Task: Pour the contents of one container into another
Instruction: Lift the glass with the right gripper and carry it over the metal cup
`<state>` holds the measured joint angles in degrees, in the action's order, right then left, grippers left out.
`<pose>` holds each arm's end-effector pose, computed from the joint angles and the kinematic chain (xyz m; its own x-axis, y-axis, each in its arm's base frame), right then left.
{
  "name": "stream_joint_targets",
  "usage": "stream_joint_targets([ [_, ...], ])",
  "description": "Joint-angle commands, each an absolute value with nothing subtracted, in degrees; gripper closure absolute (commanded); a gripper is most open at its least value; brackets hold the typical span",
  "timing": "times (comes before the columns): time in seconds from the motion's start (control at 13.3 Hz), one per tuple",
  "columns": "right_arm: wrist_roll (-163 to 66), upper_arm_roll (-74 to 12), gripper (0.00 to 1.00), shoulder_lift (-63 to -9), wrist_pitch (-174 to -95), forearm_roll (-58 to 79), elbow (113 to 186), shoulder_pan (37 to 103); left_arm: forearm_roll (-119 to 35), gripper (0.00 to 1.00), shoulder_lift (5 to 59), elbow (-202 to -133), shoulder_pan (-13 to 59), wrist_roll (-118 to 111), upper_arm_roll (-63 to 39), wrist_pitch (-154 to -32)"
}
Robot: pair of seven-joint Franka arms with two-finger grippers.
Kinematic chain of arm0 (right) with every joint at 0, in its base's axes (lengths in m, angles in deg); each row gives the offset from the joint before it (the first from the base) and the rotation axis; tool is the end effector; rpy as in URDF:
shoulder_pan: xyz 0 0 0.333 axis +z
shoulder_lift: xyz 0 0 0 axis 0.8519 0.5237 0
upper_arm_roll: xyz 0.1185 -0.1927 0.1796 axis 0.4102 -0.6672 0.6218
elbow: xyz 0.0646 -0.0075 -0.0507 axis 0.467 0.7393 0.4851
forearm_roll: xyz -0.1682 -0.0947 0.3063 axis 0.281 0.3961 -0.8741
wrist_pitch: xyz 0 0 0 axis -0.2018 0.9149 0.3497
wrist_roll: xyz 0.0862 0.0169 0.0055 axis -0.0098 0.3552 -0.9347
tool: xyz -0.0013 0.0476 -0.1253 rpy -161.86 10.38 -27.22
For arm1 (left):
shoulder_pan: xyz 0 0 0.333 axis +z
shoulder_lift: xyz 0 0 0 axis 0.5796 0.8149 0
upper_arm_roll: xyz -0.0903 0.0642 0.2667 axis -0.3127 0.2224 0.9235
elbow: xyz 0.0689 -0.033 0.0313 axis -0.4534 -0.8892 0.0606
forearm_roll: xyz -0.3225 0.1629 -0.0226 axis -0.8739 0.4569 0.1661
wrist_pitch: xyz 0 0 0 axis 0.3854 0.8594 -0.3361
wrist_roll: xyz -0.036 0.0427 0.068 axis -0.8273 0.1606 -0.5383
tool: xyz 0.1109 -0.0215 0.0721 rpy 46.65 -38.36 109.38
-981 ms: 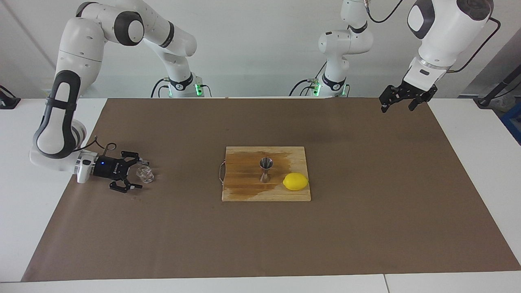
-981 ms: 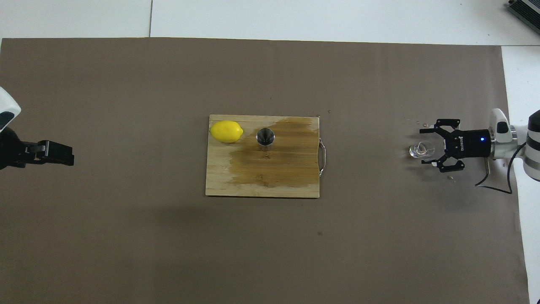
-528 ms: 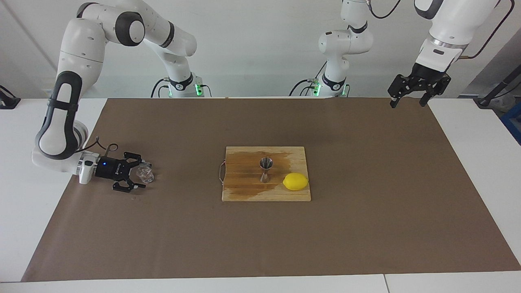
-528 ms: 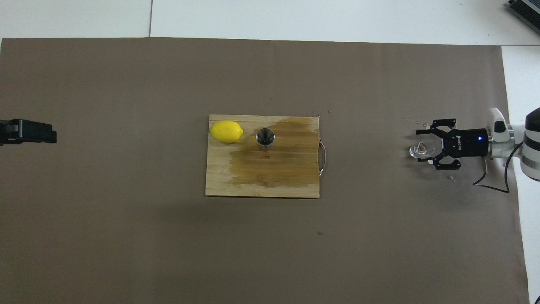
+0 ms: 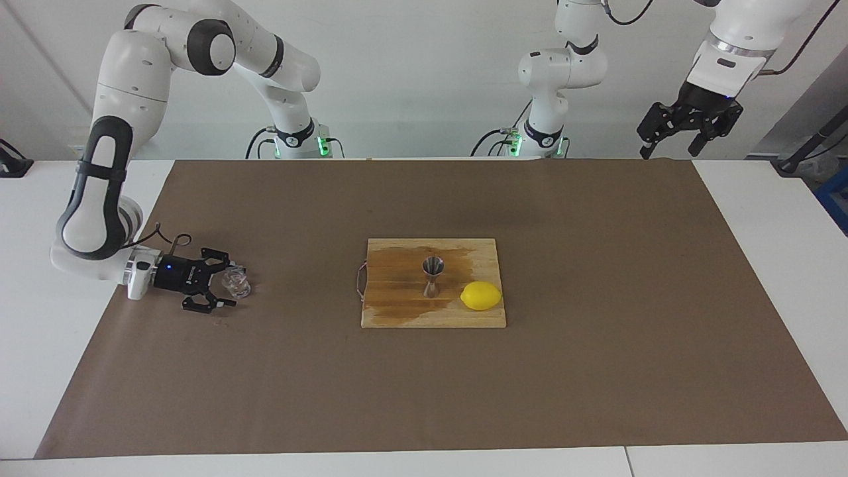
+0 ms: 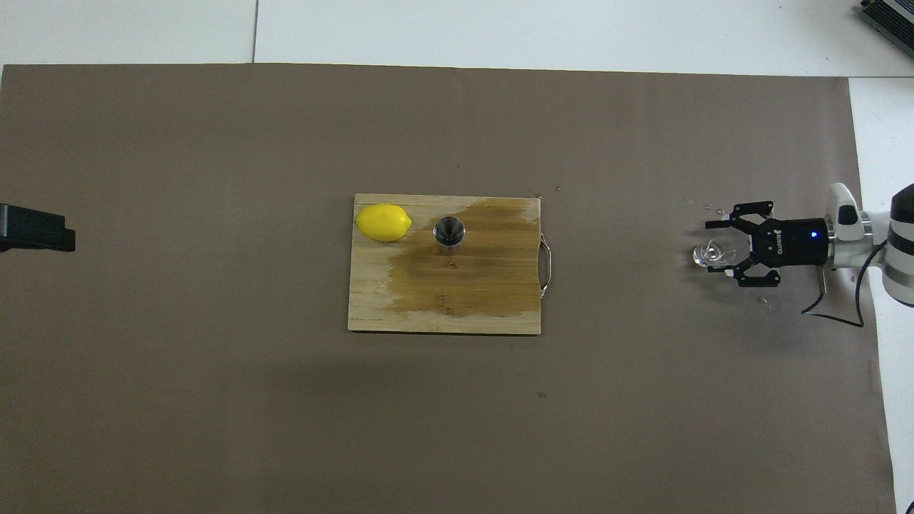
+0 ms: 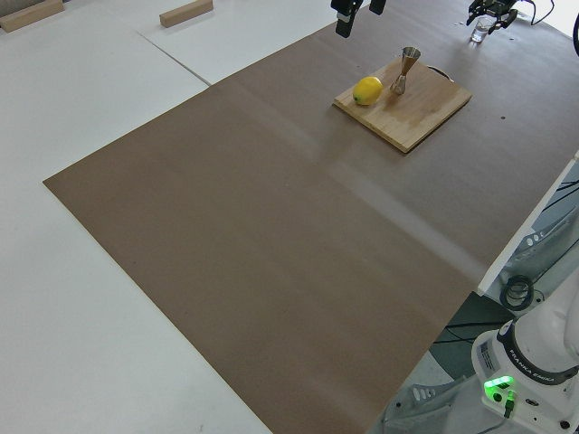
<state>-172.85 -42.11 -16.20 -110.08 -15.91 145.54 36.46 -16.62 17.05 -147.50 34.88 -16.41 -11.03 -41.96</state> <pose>0.5521 -0.1433 0.2114 0.1491 0.4426 0.8842 0.9882 -0.0991 -0.1170 0.4907 -0.0227 0.6190 0.9985 0.0030 0.0539 0.0028 -1.0000 0.0030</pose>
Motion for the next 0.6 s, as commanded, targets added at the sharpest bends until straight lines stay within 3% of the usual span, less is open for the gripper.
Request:
stream_joint_targets([
  [0.0,-174.1,-42.1,0.43,-15.5,-110.5,-16.4,145.0,36.2,-17.4,0.0,18.2,-145.8,34.4,-15.7,-11.0,-40.9],
  [0.23,-173.7,-42.3,0.71,-15.6,-110.6,-16.3,145.0,36.4,-17.5,0.0,17.3,-147.9,34.5,-15.3,-11.0,-40.4],
  [0.38,-173.7,-42.3,0.72,-15.6,-110.6,-16.3,145.0,36.5,-17.5,0.0,17.2,-148.4,34.5,-15.4,-11.0,-40.3],
  [0.53,-173.8,-42.4,0.81,-15.8,-111.0,-16.3,144.8,36.7,-17.5,0.0,16.9,-149.0,34.5,-15.5,-11.0,-38.9],
])
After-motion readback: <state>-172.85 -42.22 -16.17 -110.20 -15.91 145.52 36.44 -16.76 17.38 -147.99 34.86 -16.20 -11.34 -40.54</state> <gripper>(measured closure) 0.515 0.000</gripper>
